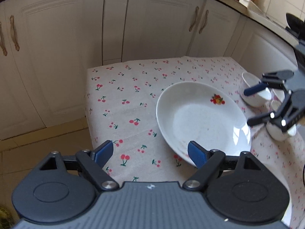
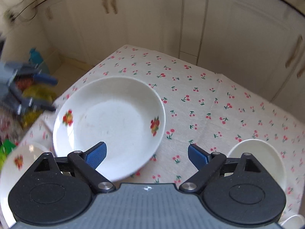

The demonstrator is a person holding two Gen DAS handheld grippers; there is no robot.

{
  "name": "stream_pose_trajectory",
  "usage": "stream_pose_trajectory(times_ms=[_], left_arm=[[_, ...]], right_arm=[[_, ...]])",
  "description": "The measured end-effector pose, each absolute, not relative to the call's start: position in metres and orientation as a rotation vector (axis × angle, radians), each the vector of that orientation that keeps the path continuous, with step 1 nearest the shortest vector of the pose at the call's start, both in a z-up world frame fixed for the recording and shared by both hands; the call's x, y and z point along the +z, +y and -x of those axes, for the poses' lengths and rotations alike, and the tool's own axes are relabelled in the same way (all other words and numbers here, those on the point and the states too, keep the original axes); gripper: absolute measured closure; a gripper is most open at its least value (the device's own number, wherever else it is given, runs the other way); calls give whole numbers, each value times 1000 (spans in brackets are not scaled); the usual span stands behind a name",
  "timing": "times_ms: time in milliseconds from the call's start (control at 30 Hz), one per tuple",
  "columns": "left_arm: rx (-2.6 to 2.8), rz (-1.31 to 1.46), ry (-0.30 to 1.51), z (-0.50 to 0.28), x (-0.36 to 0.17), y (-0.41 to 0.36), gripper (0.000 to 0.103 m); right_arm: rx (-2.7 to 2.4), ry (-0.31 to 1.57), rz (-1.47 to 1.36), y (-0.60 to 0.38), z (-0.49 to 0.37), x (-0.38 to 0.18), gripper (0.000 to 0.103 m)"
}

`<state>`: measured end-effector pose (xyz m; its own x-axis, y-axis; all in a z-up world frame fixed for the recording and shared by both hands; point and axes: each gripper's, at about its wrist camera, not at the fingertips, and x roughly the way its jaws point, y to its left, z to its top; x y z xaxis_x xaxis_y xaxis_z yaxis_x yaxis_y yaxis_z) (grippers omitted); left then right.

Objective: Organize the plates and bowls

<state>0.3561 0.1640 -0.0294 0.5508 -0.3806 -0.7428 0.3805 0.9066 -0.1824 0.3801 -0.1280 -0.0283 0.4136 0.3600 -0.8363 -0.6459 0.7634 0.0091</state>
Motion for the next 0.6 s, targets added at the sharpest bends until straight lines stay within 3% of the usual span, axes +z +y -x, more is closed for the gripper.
stream_pose_trajectory(times_ms=[333, 600], left_arm=[[-487, 124, 922, -398, -43, 129, 20], [-512, 155, 1003, -419, -56, 120, 28]], right_arm=[[810, 931, 564, -110, -358, -47, 9], [873, 939, 565, -98, -363, -62, 16]])
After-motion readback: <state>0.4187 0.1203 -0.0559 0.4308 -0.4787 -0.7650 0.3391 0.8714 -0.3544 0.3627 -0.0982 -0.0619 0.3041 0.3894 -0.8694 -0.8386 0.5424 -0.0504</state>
